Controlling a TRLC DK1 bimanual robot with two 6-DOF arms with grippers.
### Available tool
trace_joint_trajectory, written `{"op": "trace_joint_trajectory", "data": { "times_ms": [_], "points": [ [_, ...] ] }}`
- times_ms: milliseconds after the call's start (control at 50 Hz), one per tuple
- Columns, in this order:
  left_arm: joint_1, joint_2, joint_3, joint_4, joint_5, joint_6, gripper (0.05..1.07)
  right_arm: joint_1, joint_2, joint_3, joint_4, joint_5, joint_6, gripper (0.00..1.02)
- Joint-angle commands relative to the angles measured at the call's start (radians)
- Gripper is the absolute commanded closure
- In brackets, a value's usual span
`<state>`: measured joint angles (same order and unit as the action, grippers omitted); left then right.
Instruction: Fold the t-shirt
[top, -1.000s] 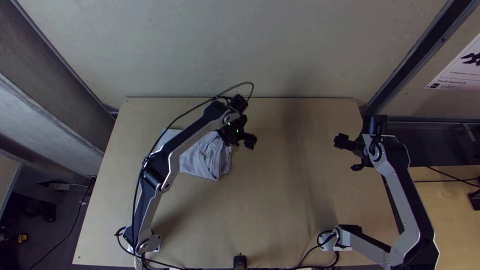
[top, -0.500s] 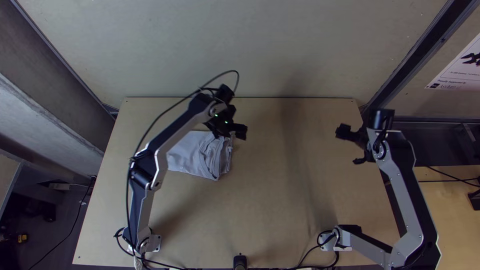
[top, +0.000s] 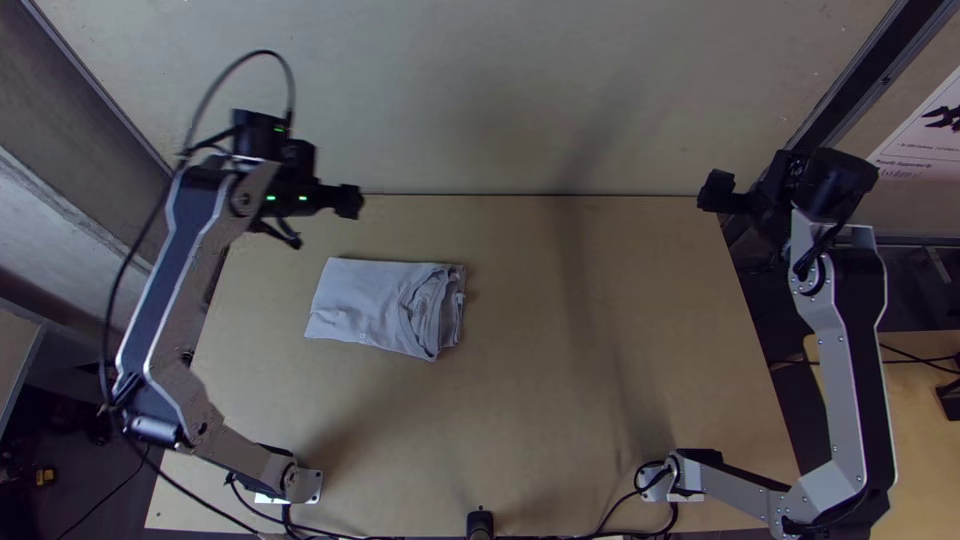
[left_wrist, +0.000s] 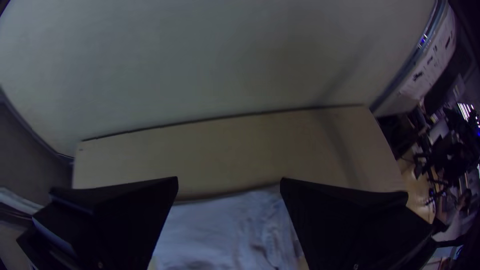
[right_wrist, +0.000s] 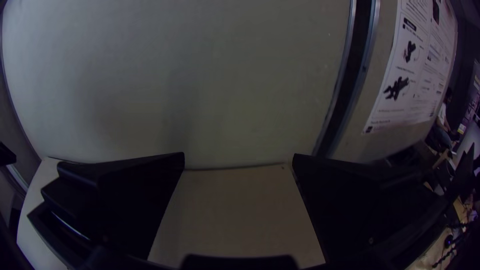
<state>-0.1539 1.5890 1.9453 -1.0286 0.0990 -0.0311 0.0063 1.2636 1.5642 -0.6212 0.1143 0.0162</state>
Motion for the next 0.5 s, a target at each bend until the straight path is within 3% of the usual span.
{"op": "trace_joint_trajectory", "data": {
  "times_ms": [0, 100, 200, 380, 480],
  "points": [
    [0.071, -0.095, -0.048, 0.009, -0.007, 0.057, 0.09, 0.011, -0.055, 0.023, 0.038, -0.015, -0.024, 0.03],
    [0.136, -0.196, -0.123, 0.068, -0.007, 0.086, 0.09, 0.014, -0.099, 0.016, 0.051, -0.062, -0.027, 0.03],
    [0.2, -0.3, -0.243, 0.177, -0.007, 0.105, 0.09, 0.012, -0.145, -0.015, 0.058, -0.064, -0.03, 0.03],
    [0.301, -0.466, -0.465, 0.331, -0.005, 0.065, 0.09, 0.001, -0.299, -0.208, 0.195, -0.064, -0.045, 0.03],
    [0.333, -0.6, -0.634, 0.504, -0.007, 0.071, 0.09, 0.001, -0.418, -0.343, 0.298, -0.068, -0.067, 0.03]
  ]
}}
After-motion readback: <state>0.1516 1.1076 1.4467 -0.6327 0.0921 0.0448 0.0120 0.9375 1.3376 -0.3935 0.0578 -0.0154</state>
